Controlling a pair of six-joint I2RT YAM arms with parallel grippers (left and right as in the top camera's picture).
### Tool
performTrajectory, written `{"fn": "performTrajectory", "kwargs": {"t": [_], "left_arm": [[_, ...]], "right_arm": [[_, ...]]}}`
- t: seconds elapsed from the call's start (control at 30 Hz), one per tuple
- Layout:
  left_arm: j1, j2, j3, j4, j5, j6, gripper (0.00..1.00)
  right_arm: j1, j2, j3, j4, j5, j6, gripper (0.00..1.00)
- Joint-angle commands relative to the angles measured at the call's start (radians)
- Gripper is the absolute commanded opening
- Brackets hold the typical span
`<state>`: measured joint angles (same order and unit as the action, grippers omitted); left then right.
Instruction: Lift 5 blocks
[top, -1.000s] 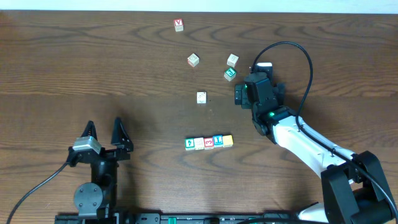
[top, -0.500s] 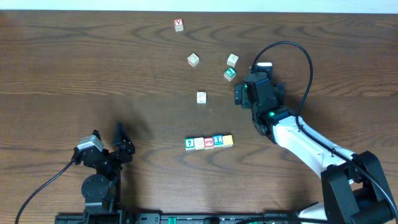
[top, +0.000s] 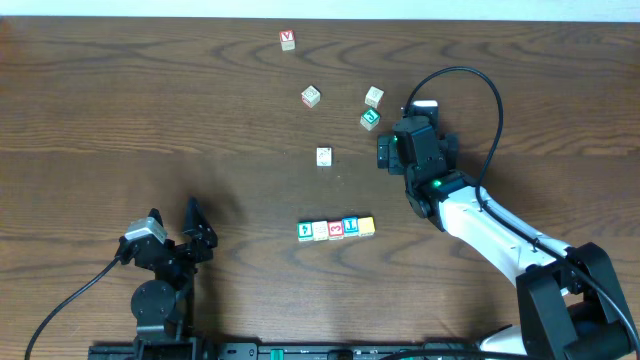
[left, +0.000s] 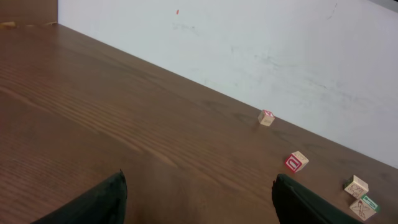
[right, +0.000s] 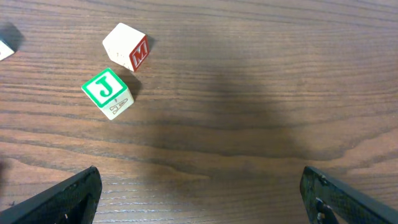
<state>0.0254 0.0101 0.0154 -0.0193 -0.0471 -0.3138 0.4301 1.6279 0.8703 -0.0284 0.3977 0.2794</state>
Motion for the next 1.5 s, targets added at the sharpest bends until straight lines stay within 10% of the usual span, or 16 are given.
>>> {"fn": "performTrajectory", "kwargs": {"t": [0.0,0.53,1.1,1.47], "left_arm": [[0.005,-0.003,-0.011,-0.051,-0.005,0.013,0.75],[0.005,-0.003,-0.011,-0.051,-0.005,0.013,0.75],[0.005,-0.003,-0.011,-0.051,-0.005,0.013,0.75],[0.005,-0.003,-0.011,-0.051,-0.005,0.013,0.75]], "right_arm": [[-0.002,-0.005,0.006,0.002,0.016,-0.007,0.99],[0.063,-0.511,-0.078,-0.193,0.174,-0.076,0.99],[-0.405,-1.431,-0.629,-0.037,-0.36,-0.101,0.99],[-0.504,-1.624,-0.76,-0.108,-0.408,-0.101,0.99]]}}
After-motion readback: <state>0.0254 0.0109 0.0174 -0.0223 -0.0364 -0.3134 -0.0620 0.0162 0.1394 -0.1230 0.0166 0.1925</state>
